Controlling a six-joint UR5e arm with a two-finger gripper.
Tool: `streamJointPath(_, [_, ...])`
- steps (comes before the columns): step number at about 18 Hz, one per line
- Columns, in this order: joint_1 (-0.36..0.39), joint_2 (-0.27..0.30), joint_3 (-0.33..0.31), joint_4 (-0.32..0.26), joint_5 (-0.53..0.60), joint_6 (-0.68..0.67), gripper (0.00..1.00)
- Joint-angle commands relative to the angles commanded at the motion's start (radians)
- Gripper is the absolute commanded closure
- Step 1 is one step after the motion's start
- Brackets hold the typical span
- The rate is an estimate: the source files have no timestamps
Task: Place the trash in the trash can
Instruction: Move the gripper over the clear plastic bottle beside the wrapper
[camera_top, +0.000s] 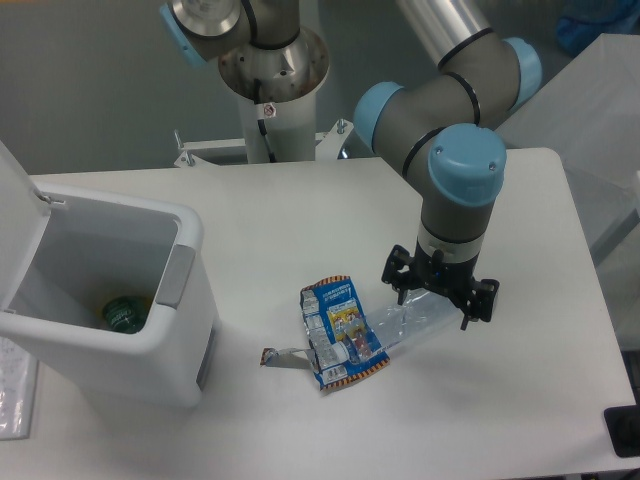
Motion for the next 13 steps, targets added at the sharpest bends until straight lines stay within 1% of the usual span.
streamJointPath(5, [-0.002,0.003,-0.005,0.003,-0.005,0.000,0.00])
streamJointPath(9, [-0.008,0.005,-0.014,0.028,-0.002,0.005,0.00])
streamJointPath(10, [-0.008,0.006,-0.024,0.041,0.003,0.000,0.00])
streamJointPath(11, [-0.009,0.020,-0.046,0.049,0.014,-0.003,0.00])
streamJointPath(13, [-0.011,0.055,-0.115,0.063,0.015,-0.003,0.00])
